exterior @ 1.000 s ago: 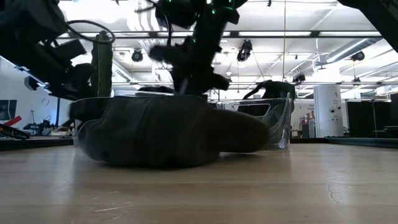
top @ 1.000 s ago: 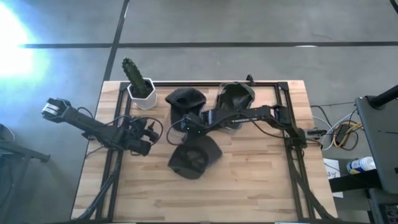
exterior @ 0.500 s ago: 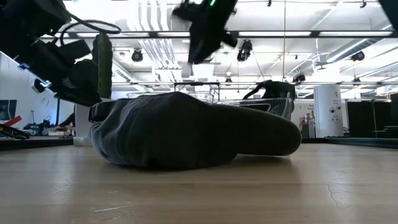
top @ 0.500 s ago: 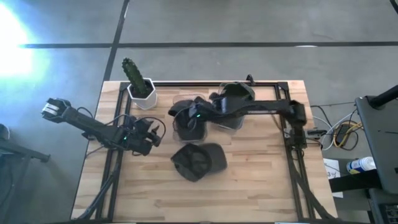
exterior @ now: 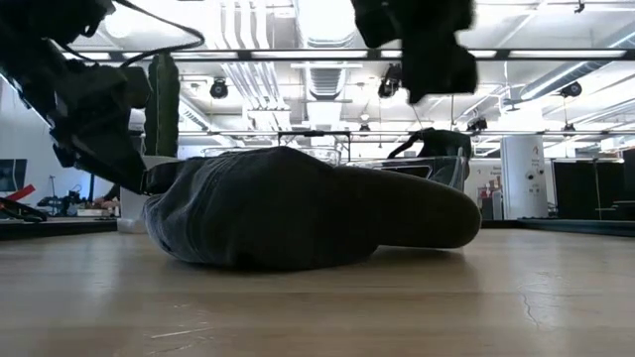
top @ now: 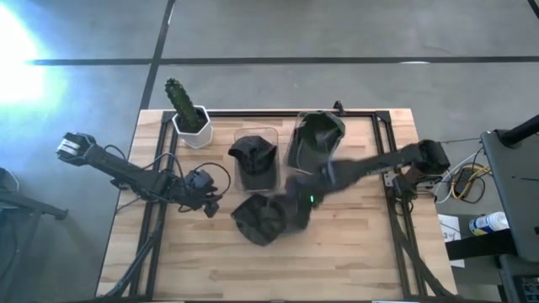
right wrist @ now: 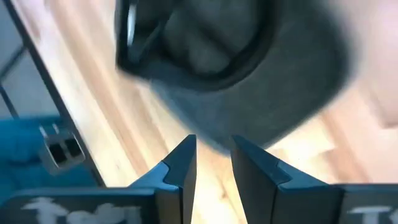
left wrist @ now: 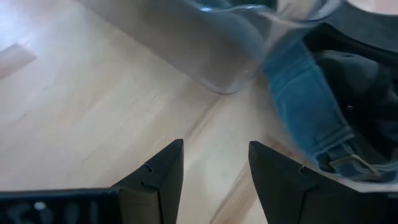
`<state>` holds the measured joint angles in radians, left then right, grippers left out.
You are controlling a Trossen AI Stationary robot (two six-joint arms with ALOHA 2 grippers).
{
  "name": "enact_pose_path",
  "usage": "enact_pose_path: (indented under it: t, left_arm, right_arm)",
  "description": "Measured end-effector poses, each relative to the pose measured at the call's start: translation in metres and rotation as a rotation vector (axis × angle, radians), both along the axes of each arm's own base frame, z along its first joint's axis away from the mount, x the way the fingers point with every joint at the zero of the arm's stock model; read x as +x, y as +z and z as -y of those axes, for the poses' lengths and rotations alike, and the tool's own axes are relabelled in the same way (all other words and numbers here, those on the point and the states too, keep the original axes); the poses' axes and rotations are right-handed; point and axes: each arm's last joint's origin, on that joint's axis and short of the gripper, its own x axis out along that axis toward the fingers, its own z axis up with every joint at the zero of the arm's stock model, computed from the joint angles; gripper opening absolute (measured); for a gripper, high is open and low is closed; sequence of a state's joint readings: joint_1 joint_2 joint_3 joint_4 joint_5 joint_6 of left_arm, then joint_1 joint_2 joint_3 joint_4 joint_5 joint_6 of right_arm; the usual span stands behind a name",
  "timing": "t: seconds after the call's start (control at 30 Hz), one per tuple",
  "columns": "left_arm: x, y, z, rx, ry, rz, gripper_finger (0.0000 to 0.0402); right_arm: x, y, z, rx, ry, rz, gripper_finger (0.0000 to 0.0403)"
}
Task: Pick & Place hat
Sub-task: Put the black cap into the left transparent bin
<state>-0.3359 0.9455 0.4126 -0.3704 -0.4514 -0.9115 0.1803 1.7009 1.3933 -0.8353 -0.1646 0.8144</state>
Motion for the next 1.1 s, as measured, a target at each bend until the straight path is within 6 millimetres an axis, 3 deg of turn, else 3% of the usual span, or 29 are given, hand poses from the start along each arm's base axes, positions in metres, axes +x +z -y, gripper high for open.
enact_pose_path:
  t: [0.17, 0.27, 0.57, 0.73, 1.1]
  left_arm:
    - [0.001, 0.001, 0.001, 0.042, -0.062, -0.006, 0.0174]
    - [0.001, 0.001, 0.001, 0.056, -0.084, -0.013, 0.0174]
    - [0.001, 0.0, 0.002, 0.034, -0.12, -0.025, 0.0174]
    - [0.001, 0.0, 0.002, 0.035, -0.124, -0.028, 0.0174]
    - [0.001, 0.0, 0.002, 0.03, -0.131, -0.031, 0.0174]
  right_arm:
    - [-0.012, -0.03, -0.05, -0.148, 0.293, 0.037, 0.0096]
    - [-0.016, -0.044, -0.066, -0.295, 0.409, 0.032, 0.0098]
    - [-0.006, -0.052, -0.083, -0.43, 0.634, 0.067, 0.0166]
    - [-0.003, -0.054, -0.084, -0.463, 0.658, 0.067, 0.0205]
    - [-0.013, -0.069, -0.097, -0.485, 0.706, 0.046, 0.0222]
